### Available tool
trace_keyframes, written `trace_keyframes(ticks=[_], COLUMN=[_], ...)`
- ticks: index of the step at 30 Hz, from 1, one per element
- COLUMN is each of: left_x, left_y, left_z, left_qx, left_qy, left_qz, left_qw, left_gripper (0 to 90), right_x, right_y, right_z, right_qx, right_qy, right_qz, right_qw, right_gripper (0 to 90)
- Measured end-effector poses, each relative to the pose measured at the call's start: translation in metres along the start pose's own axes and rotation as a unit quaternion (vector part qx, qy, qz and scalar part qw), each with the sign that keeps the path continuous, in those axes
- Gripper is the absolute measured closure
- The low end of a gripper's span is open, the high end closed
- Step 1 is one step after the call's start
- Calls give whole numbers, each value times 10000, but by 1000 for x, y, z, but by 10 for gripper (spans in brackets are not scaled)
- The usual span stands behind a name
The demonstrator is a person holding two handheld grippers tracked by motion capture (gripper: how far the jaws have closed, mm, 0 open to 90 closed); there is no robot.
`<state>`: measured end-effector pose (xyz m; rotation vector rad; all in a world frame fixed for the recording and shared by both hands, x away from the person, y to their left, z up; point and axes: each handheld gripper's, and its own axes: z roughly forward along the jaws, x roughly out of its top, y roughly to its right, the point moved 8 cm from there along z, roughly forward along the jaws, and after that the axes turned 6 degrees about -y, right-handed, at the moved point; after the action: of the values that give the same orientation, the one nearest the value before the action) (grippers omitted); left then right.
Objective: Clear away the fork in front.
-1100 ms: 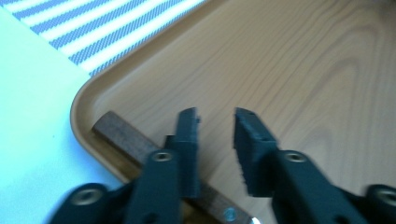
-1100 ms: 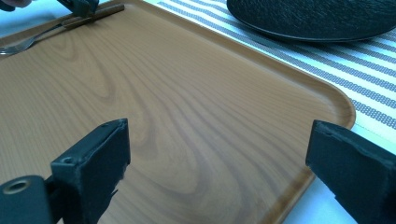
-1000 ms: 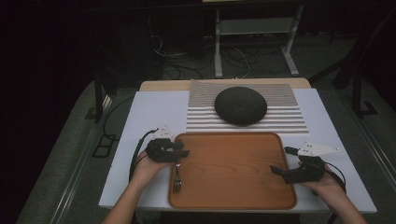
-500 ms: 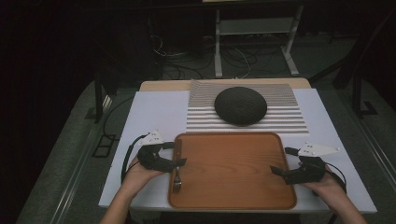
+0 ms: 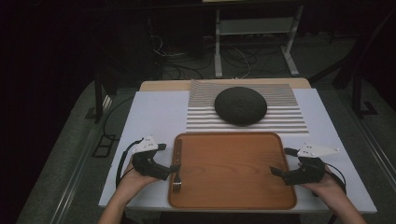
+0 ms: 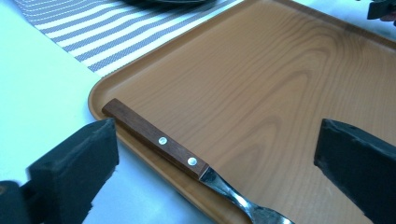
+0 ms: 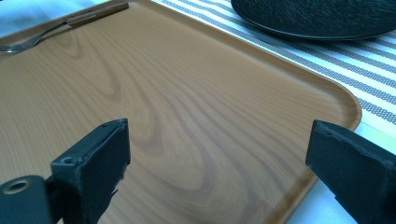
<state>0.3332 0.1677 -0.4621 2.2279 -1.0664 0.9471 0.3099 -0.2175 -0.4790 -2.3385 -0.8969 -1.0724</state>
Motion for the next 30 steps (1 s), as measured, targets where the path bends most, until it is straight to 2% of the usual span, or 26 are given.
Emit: trace_keyframes(ticks=[30], left_x=[-1], left_y=[-1], left_z=[3], left_qx=[14], left_qy=[-111], left_qz=[34], left_qw=[9999], left_gripper=[0], right_x=[-2], right_y=[0], right_z=[0], right_qx=[8], right_qy=[-45], right_qz=[-10], right_qw=[10000], right_gripper=[65])
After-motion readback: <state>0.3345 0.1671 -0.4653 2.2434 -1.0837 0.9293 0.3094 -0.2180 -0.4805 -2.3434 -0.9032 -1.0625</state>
